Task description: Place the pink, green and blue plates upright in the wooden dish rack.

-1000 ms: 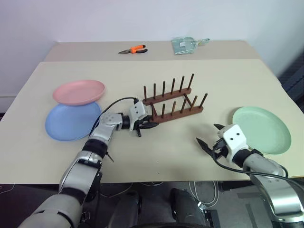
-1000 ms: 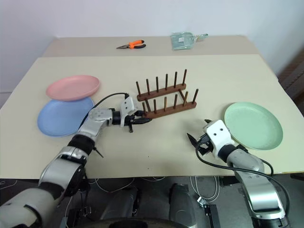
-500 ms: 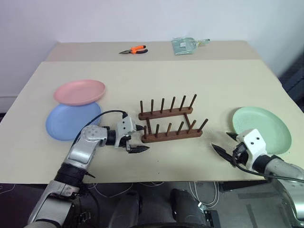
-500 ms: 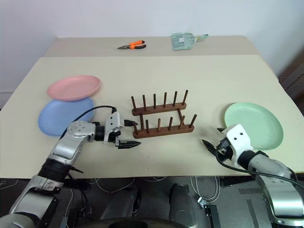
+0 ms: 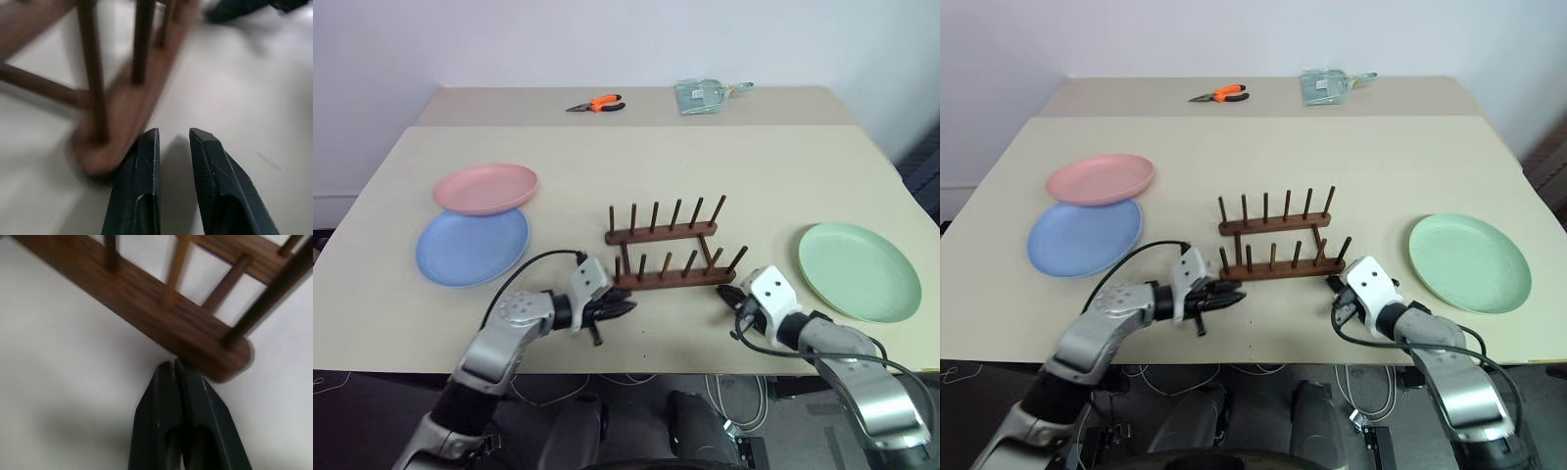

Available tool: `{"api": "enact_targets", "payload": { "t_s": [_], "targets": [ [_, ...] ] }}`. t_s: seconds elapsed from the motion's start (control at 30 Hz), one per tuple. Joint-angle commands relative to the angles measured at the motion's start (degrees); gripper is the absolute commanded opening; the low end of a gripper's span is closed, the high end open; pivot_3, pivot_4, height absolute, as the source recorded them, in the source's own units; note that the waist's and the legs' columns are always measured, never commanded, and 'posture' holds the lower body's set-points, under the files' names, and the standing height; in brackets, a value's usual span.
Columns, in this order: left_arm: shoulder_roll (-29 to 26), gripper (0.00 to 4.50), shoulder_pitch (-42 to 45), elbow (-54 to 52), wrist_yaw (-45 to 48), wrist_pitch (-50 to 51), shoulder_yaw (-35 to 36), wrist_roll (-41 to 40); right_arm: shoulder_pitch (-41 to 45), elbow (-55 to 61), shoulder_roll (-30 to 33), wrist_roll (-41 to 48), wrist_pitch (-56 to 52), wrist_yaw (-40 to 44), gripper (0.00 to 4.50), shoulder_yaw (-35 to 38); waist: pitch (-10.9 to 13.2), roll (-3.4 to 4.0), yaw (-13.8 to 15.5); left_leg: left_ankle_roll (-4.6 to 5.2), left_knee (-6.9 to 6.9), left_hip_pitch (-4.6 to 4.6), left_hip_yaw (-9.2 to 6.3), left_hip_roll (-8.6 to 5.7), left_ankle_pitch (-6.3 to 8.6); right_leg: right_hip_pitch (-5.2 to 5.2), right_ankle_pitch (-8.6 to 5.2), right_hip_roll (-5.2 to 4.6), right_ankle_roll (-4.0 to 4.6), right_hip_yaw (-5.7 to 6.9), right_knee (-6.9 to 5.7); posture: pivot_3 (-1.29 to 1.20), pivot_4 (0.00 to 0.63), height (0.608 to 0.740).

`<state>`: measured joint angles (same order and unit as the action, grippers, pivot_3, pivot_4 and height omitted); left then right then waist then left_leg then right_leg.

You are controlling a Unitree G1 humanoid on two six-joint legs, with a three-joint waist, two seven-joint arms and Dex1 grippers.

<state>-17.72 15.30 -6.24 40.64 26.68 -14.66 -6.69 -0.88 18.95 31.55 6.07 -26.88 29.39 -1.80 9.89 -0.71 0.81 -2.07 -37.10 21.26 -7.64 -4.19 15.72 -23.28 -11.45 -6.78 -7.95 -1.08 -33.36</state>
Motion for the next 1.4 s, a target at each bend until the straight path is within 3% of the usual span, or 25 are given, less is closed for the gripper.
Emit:
{"api": "enact_targets", "payload": {
  "t_s": [0.03,0.17,0.3,0.37,0.47,0.53,0.6,0.63,0.67,0.77,0.97,1.23,1.33,1.4],
  "targets": [
    [1.7,1.0,2.6,8.0,-9.9,-3.6,1.8,5.5,5.3,-6.3,-2.5,-3.3,2.4,-3.8,0.03,-1.2,0.0,-0.01,-0.2,-0.01,0.02,-0.04,0.01,0.01,0.0,-0.01,0.02,0.04,0.03,0.0,-0.01,0.0,0.15,0.74],
    [2.4,1.0,6.4,14.9,-12.4,-8.2,2.6,6.2,12.9,-15.6,-5.2,-5.3,5.3,-6.4,0.03,-1.6,-0.1,0.0,-0.4,-0.01,0.1,-0.11,0.03,0.04,-0.01,-0.04,0.12,0.09,-0.08,0.0,-0.08,0.0,0.15,0.74],
    [1.4,1.0,6.5,15.0,-11.3,-9.2,3.4,5.0,14.8,-17.7,-5.1,-3.9,6.3,-3.8,0.03,-1.1,-0.1,0.0,-0.3,-0.02,0.1,-0.11,0.03,0.02,-0.02,-0.04,0.26,0.09,0.04,0.0,-0.08,0.0,0.15,0.74],
    [0.0,1.0,5.3,12.2,-9.4,-8.3,5.2,2.9,13.8,-15.5,-3.7,-2.4,6.1,-0.5,0.55,-0.9,-0.1,0.01,-0.6,-0.02,0.1,-0.1,0.03,0.02,-0.02,-0.04,0.27,0.09,0.03,0.0,-0.08,0.0,0.15,0.74],
    [-1.7,1.86,4.1,6.2,-8.0,-4.9,11.5,-3.4,11.3,-10.5,-1.8,-0.2,5.9,3.4,1.74,-0.5,-0.1,0.01,-1.3,-0.01,0.17,-0.08,0.02,0.04,-0.01,-0.09,0.25,0.1,0.02,0.0,-0.09,0.0,0.15,0.74],
    [-2.5,2.79,5.4,3.0,-10.2,-3.1,17.0,-6.2,9.8,-7.6,-0.9,0.4,5.6,4.5,2.74,-0.4,0.0,0.02,-1.5,-0.01,0.17,0.0,-0.04,0.04,-0.01,-0.15,0.24,0.11,0.0,0.03,-0.11,0.0,0.15,0.74],
    [-1.8,3.85,11.0,2.8,-19.1,-0.4,25.2,-8.2,8.6,-5.6,-0.3,0.4,5.6,5.4,3.81,-1.0,0.0,-0.06,-1.4,-0.02,0.13,0.06,-0.08,0.04,-0.02,-0.19,0.23,0.11,-0.02,0.05,-0.12,0.0,0.15,0.74],
    [-1.3,4.36,13.6,3.2,-23.2,0.9,28.4,-8.9,8.2,-5.2,-0.1,0.3,5.8,5.8,3.82,-1.3,0.1,-0.13,-1.2,-0.02,0.1,0.06,-0.12,0.04,-0.02,-0.18,0.19,0.11,-0.1,0.07,-0.13,0.0,0.15,0.74],
    [-0.3,4.44,16.8,3.7,-28.9,2.2,32.1,-9.2,8.3,-5.6,-0.1,-0.2,6.3,6.0,3.82,-1.9,0.1,-0.17,-1.2,-0.07,0.06,0.11,-0.19,0.03,-0.05,-0.18,0.13,0.11,-0.2,0.14,-0.14,0.0,0.15,0.74],
    [3.5,4.44,22.7,3.6,-44.4,7.1,40.8,-9.4,9.7,-8.0,-0.4,-1.7,7.6,6.4,3.82,-3.4,0.0,-0.16,-1.3,-0.09,0.05,0.07,-0.18,-0.02,-0.05,-0.09,0.13,0.06,-0.24,0.13,-0.06,0.0,0.15,0.74],
    [12.0,4.44,24.5,-4.8,-63.3,12.2,55.4,-15.4,13.5,-12.0,-1.5,-2.4,9.4,6.8,3.82,-4.7,0.1,-0.33,-1.5,-0.12,0.11,0.06,-0.11,-0.04,-0.06,-0.13,0.2,0.07,-0.15,0.05,-0.02,0.0,0.15,0.74],
    [14.0,4.44,23.8,-2.4,-69.1,19.3,65.5,-29.5,15.4,-13.2,-2.8,-2.4,11.7,6.7,3.82,-4.2,0.2,-0.54,-1.0,-0.16,0.08,0.08,-0.13,-0.06,-0.07,-0.09,0.21,0.07,-0.13,0.09,-0.03,0.0,0.15,0.74],
    [12.4,3.65,25.0,2.7,-67.6,19.8,66.2,-33.8,15.5,-12.4,-3.0,-2.6,12.4,5.9,3.82,-3.4,0.2,-0.55,-0.9,-0.17,0.08,0.07,-0.13,-0.07,-0.08,-0.09,0.21,0.07,-0.12,0.1,-0.03,0.0,0.15,0.74],
    [11.5,2.66,26.2,7.2,-67.4,18.3,66.9,-35.7,15.2,-11.6,-3.0,-2.6,12.8,5.1,3.82,-2.5,0.2,-0.55,-0.9,-0.18,0.07,0.08,-0.13,-0.07,-0.08,-0.1,0.22,0.07,-0.12,0.1,-0.04,0.0,0.15,0.74]
  ]
}}
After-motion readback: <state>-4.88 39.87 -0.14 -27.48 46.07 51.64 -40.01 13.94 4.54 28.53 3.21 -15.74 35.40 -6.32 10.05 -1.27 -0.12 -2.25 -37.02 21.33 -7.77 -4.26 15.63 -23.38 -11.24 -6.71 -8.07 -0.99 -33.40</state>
